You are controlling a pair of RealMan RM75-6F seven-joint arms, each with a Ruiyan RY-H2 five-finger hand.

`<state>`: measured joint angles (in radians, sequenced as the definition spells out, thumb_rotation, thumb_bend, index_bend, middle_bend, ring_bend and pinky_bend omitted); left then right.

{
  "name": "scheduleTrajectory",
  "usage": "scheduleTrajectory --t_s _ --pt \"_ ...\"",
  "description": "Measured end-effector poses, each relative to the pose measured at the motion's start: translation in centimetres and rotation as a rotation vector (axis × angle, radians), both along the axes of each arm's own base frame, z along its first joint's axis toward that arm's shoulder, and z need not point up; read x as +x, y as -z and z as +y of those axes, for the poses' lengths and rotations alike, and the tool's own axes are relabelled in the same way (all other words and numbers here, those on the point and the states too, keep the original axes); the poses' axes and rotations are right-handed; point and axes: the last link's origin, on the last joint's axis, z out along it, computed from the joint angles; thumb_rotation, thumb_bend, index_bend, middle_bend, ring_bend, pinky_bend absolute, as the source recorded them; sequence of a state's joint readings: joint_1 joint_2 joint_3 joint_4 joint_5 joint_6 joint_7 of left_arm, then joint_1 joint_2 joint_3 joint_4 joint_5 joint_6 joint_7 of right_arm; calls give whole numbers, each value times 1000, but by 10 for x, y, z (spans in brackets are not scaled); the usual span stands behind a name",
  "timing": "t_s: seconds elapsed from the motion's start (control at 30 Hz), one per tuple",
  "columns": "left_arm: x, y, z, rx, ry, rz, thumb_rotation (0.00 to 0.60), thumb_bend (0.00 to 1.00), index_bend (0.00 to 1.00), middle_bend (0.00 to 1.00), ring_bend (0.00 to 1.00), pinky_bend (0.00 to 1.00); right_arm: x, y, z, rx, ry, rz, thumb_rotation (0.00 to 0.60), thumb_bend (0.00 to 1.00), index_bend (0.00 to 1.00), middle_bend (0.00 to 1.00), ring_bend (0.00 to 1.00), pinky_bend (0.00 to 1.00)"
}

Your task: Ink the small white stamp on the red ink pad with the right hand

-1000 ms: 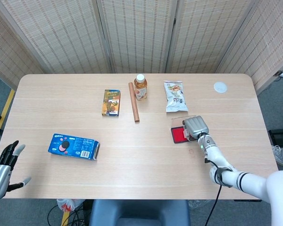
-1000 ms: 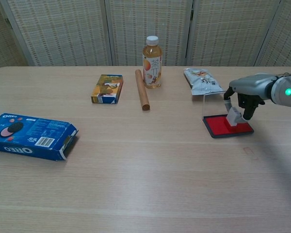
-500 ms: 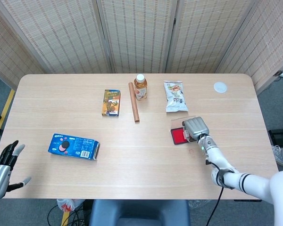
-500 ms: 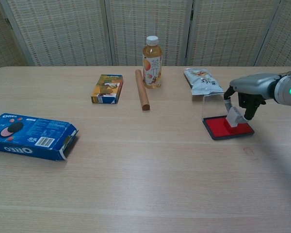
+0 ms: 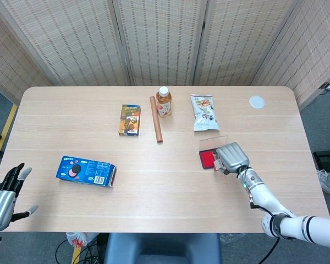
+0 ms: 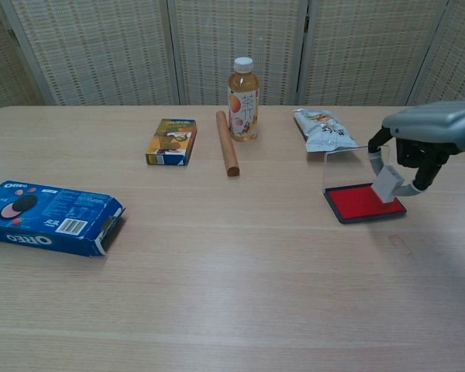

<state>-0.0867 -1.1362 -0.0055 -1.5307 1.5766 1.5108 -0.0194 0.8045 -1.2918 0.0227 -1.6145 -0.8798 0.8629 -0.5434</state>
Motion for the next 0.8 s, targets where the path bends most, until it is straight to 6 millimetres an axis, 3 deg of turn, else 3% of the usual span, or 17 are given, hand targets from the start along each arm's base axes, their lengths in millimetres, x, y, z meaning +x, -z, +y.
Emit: scheduleTrajectory --t_s 0.5,0.8 --pt "0 0 0 -1 -4 0 600 106 52 0 0 351 -19 27 16 75 -13 64 600 319 871 912 756 736" --pt "0 -1 -1 1 -5 -5 600 106 52 0 0 351 -25 37 17 107 5 85 600 290 793 849 717 736"
